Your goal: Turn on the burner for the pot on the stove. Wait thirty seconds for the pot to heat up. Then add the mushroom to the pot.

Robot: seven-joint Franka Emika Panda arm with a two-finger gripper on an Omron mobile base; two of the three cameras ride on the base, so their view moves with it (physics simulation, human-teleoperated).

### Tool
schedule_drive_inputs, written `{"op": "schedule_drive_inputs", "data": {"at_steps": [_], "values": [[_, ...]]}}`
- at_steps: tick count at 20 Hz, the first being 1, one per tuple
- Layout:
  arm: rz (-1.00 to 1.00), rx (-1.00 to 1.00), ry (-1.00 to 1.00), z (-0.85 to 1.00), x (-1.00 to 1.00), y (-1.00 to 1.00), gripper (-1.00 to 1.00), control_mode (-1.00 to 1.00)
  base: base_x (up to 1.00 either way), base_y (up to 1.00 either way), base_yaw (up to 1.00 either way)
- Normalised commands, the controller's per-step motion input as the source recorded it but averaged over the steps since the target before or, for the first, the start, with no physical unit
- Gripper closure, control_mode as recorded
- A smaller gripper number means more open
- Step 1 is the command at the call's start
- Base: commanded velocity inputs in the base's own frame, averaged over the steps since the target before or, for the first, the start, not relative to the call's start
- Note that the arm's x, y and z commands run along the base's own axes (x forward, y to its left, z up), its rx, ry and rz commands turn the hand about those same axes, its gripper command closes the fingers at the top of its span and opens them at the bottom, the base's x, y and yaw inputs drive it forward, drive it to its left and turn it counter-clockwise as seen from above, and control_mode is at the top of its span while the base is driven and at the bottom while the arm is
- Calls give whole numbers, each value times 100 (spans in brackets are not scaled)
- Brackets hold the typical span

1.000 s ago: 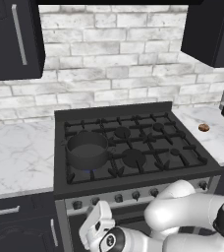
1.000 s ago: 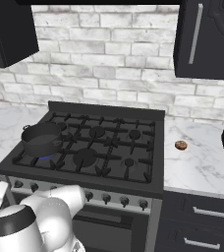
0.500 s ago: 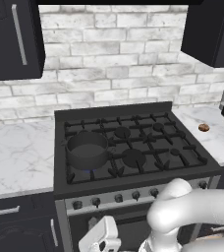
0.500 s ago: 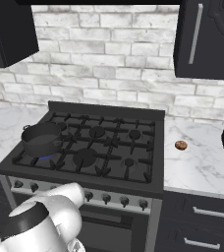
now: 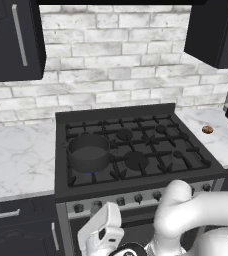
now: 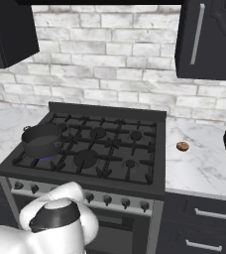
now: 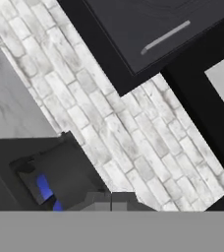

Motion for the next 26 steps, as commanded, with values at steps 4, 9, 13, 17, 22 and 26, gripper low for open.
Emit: {"op": "schedule_drive_inputs", "data": {"at_steps": [4, 9, 13, 17, 22, 26], "values": [[-2, 0, 27, 100, 0, -37, 100, -100, 0, 0, 0], [-1, 0, 34, 100, 0, -34, 100, -100, 0, 0, 0], [-1, 0, 42, 100, 0, -31, 100, -100, 0, 0, 0], [-2, 0, 53, 100, 1, -18, 100, -100, 0, 0, 0], [-1, 1, 55, 47, 32, -5, 100, -100, 0, 0, 0], [-1, 3, 34, 1, 12, -21, 100, -100, 0, 0, 0]]}}
